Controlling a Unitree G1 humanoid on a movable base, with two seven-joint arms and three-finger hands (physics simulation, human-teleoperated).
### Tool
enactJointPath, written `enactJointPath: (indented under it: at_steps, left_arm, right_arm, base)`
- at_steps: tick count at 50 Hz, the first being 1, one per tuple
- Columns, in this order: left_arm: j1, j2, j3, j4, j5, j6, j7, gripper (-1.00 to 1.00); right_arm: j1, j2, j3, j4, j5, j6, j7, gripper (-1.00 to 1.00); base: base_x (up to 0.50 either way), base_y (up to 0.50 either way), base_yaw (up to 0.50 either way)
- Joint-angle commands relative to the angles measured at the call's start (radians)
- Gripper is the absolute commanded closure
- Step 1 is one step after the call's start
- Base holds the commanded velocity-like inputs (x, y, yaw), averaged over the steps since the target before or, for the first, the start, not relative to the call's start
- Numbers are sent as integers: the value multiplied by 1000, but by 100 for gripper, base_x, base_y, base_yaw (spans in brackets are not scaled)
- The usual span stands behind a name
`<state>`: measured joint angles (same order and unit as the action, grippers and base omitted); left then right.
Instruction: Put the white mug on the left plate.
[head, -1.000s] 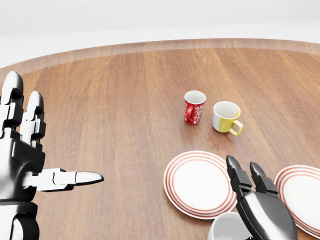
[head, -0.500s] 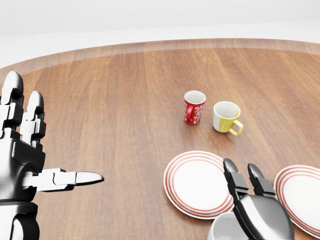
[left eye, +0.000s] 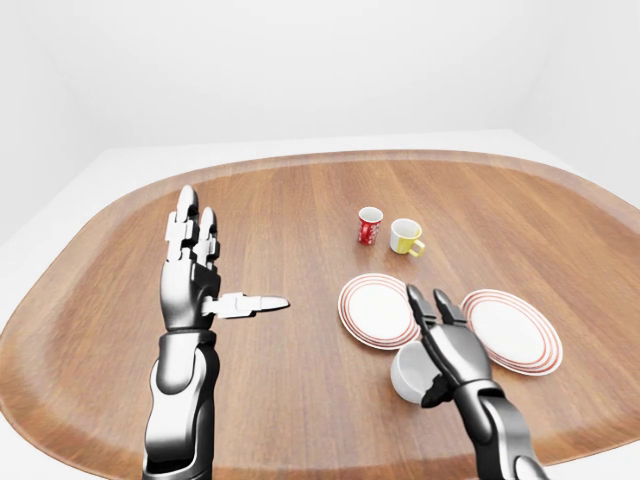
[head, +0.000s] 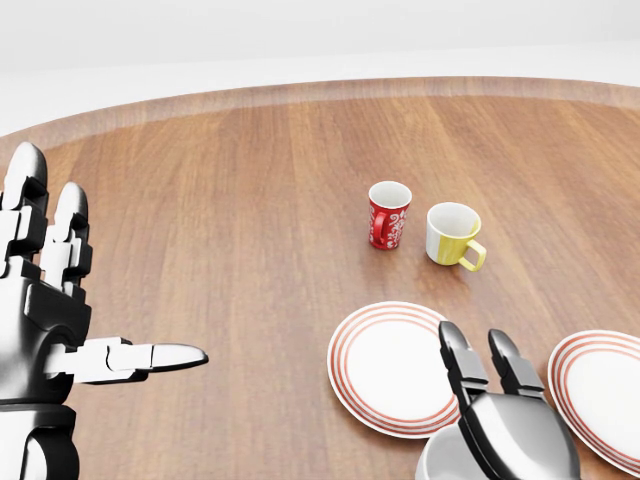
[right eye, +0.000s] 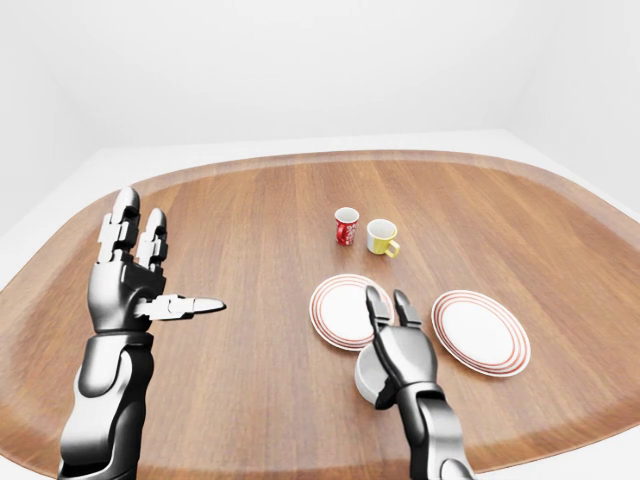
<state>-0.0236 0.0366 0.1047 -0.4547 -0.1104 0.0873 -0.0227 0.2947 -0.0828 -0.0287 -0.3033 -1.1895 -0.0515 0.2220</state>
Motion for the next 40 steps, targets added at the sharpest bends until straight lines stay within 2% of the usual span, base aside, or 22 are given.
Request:
enactJointPath:
  at_steps: [1,40]
  left_arm:
    - [2,-1,-1,1,0,0,-1,-100]
    - [-4,1,2,-2,-3,0,0,-100]
  right_arm:
    - [0,-2,15,5,-22,0,-13,-100]
    - [13,-15,61,57,-53,-6,-47,-100]
  base:
    - [0,0,0]
    - [0,0,0]
